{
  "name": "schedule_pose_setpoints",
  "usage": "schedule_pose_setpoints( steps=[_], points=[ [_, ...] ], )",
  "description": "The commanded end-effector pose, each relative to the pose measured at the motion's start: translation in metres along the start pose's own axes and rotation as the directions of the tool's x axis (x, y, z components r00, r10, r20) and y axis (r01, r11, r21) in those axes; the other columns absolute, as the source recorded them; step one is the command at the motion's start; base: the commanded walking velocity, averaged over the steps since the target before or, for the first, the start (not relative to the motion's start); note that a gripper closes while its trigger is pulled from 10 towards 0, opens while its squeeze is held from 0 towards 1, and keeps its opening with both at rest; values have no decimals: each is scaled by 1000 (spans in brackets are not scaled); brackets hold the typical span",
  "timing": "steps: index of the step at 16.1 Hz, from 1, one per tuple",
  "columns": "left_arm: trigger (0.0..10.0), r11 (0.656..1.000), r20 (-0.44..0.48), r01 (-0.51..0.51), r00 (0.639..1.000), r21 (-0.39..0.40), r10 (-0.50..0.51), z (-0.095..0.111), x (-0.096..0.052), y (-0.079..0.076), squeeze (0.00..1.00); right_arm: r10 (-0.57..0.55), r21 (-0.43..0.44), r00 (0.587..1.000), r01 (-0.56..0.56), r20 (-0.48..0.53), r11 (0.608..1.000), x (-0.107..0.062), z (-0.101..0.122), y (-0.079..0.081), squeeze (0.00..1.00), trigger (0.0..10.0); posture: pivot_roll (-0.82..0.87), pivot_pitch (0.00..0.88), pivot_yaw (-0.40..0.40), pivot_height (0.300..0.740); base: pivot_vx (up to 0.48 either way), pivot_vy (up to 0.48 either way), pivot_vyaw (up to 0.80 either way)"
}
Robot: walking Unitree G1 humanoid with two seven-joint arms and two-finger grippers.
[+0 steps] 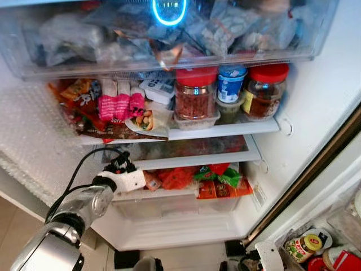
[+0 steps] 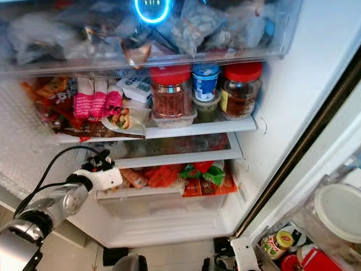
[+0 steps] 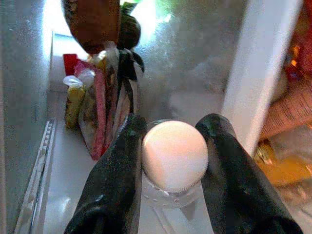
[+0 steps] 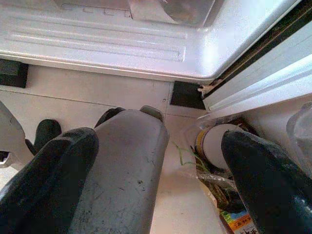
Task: Restocking fridge
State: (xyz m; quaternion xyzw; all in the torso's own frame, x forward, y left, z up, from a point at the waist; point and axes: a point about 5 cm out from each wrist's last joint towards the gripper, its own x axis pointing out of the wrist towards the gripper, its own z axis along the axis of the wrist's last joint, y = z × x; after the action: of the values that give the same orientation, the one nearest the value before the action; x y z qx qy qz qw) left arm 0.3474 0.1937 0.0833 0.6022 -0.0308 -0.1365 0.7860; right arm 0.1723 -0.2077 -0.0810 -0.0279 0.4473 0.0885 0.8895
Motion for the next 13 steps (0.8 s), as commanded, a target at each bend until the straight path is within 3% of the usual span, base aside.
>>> schedule_pose_setpoints(
  steps=[1,2,3,6,13],
  points=[
    [10000,999,3,-45,999,-22,46,1,4,10,0,-60,-10,992,59,-114,998,-14,-33,-18,0,10000,-179,155,-11,653,0,0,0],
    [10000,997,3,-66,998,-38,66,2,6,14,412,-57,-10,992,57,-116,998,-15,-34,-19,0,10000,-180,159,-13,653,0,0,0],
    [10000,995,-7,-83,997,-51,83,2,8,18,1000,-57,-8,991,57,-117,998,-15,-35,-19,0,10000,-180,160,-13,653,0,0,0],
    [10000,994,-7,-95,995,-58,95,2,10,24,1000,-61,-8,991,60,-119,998,-15,-35,-20,0,10000,-176,163,-13,653,0,0,0],
    [10000,978,-58,-138,990,-155,131,-7,6,30,1000,-62,-25,990,59,-128,998,-13,-31,-19,0,10000,-150,147,-12,653,0,0,0]
  ],
)
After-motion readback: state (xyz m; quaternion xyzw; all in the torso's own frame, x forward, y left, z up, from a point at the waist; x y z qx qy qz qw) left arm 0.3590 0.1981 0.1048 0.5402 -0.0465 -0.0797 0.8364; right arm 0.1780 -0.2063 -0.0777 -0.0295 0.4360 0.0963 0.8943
